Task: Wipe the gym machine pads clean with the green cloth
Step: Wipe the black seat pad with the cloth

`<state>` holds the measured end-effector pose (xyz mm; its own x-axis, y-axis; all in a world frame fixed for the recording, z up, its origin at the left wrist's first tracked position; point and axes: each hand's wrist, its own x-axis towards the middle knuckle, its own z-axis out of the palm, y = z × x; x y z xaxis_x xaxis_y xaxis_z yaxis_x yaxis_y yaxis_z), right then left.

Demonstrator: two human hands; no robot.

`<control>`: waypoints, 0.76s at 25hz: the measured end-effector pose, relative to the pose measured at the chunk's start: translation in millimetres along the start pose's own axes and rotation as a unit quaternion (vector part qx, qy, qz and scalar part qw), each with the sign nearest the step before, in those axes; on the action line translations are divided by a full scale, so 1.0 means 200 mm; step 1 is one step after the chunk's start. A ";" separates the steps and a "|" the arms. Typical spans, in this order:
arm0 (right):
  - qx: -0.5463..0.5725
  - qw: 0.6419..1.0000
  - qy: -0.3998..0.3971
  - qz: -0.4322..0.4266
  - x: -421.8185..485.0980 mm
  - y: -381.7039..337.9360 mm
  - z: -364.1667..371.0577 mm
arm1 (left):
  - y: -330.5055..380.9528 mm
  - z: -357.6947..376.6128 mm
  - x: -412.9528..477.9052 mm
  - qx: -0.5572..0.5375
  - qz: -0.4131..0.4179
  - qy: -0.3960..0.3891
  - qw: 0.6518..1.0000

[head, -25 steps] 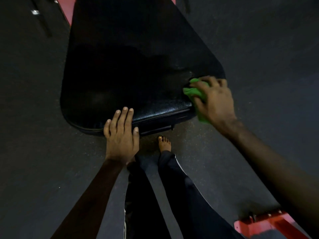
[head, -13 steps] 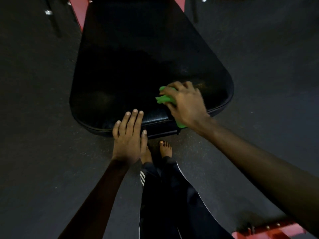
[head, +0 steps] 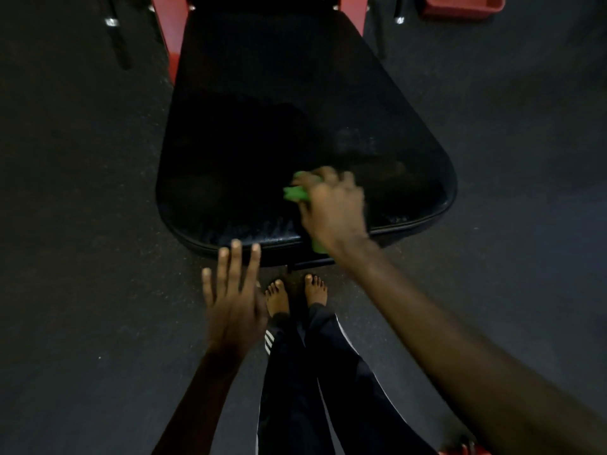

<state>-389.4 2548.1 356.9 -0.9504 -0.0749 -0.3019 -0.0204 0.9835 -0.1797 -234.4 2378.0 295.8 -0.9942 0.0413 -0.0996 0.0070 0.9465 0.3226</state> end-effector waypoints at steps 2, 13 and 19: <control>0.002 0.997 -0.002 -0.078 -0.02 -0.23 0.06 | -0.03 -0.03 -0.01 0.001 -0.022 -0.005 1.000; 0.015 0.999 -0.017 -0.035 -0.16 -0.12 0.01 | 0.00 -0.09 0.01 -0.035 -0.028 -0.029 0.999; 0.021 0.974 -0.073 -0.214 0.05 -0.34 0.06 | 0.02 -0.08 -0.01 -0.013 -0.072 -0.008 0.997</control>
<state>-394.7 2479.4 354.4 -0.8029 -0.5028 -0.3203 -0.3899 0.8493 -0.3559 -233.5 2376.2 311.6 -0.9829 -0.0883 -0.1614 -0.1379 0.9343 0.3288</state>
